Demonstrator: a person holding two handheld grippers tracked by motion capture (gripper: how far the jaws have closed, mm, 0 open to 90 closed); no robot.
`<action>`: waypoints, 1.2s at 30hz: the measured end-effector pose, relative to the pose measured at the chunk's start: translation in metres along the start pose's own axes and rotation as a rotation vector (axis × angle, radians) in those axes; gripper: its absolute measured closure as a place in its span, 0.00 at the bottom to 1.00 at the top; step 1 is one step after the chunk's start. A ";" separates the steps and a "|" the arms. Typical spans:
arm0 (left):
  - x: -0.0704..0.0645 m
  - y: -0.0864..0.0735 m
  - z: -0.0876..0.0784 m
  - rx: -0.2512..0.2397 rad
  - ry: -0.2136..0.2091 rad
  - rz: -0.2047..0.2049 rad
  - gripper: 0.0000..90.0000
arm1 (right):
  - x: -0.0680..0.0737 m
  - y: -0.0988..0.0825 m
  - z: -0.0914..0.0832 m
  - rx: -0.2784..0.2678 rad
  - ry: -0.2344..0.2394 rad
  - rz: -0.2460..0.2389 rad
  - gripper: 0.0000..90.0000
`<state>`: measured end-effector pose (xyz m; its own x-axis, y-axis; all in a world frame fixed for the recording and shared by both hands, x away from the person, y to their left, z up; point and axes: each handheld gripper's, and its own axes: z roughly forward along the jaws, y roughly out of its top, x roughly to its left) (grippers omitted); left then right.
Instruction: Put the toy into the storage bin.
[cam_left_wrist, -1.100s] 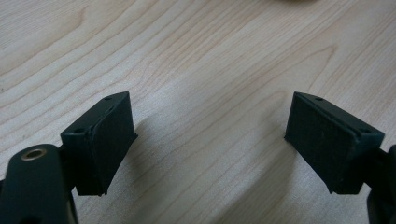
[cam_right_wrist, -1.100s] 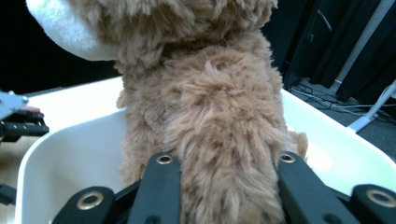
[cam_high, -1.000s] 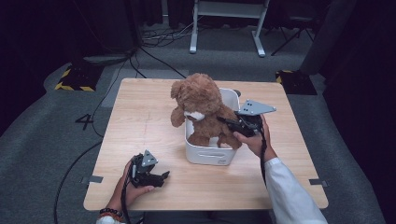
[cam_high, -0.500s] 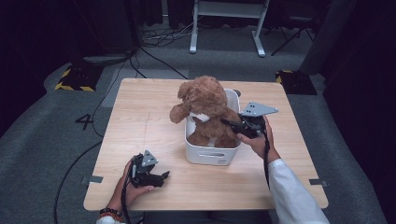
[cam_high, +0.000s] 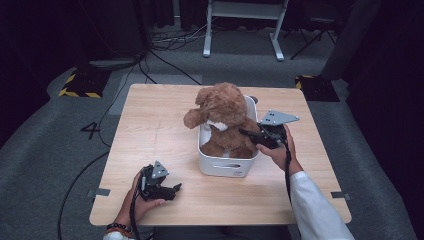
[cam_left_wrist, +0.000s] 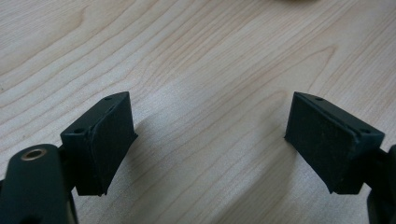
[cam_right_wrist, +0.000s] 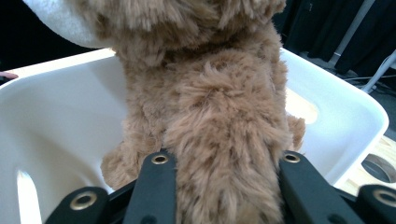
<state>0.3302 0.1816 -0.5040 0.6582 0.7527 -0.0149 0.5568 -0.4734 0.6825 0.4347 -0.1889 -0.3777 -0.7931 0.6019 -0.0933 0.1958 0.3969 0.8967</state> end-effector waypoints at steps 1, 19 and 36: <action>0.000 0.000 0.000 0.000 0.000 0.000 0.17 | 0.000 0.000 0.000 0.003 -0.002 0.003 0.79; 0.000 0.000 0.000 0.000 0.000 0.000 0.17 | -0.006 -0.002 0.004 0.068 0.010 0.026 0.76; 0.000 0.000 0.000 0.000 0.000 -0.001 0.17 | -0.009 -0.004 0.004 0.075 0.006 0.041 0.70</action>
<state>0.3302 0.1816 -0.5040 0.6576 0.7532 -0.0150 0.5571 -0.4728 0.6828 0.4433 -0.1925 -0.3821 -0.7867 0.6149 -0.0544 0.2706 0.4228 0.8649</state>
